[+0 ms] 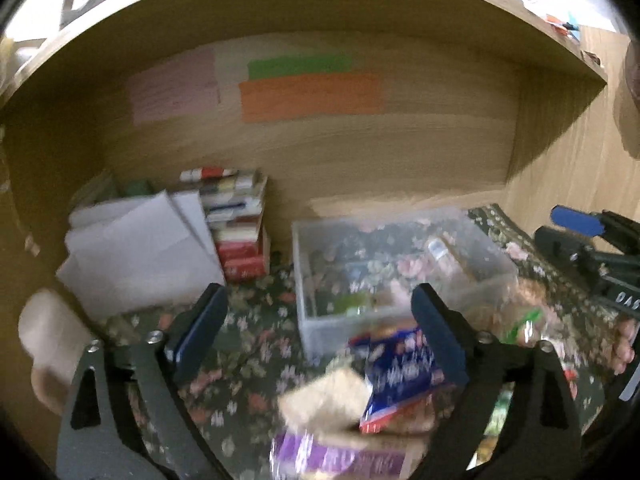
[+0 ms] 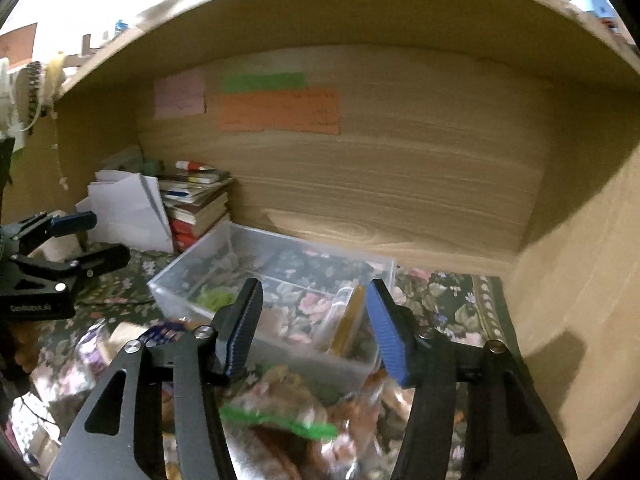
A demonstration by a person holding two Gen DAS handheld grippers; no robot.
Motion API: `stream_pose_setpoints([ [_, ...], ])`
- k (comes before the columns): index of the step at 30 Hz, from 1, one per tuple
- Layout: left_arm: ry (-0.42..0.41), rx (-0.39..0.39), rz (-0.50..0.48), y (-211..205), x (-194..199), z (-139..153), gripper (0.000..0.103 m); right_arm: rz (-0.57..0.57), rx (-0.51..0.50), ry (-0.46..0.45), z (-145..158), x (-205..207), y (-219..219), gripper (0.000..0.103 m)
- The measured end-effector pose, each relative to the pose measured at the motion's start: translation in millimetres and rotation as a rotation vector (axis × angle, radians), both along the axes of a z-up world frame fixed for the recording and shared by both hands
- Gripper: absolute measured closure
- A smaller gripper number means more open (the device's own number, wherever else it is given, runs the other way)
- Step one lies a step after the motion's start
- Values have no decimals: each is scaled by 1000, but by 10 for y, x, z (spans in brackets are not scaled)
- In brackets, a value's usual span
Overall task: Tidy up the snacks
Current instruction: 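Move the left gripper to the purple-labelled cracker roll while the right reaches the red snack bag, then close the left gripper on the cracker roll while the right closes on the red bag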
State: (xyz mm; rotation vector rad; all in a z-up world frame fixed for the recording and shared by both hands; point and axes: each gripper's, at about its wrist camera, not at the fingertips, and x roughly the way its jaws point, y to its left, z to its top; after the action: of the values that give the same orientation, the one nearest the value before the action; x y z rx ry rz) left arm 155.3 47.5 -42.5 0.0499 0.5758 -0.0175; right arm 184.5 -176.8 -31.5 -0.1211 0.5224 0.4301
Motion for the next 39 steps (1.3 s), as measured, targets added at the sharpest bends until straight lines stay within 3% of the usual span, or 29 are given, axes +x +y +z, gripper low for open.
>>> stream_pose_setpoints([
  [15, 126, -81, 111, 116, -584, -684, 6, 26, 45, 65, -382, -598, -99, 45],
  [22, 169, -107, 99, 5, -744, -851, 6, 30, 64, 123, -595, -706, -125, 44],
  [26, 188, -147, 92, -52, -732, -916, 6, 20, 78, 175, -773, -690, -133, 44],
  [32, 202, -209, 103, -127, -609, -971, 6, 25, 71, 182, -830, -635, -97, 44],
  [39, 218, -216, 123, -251, -435, -1077, 6, 44, 42, 190, -886, -508, 25, 44],
])
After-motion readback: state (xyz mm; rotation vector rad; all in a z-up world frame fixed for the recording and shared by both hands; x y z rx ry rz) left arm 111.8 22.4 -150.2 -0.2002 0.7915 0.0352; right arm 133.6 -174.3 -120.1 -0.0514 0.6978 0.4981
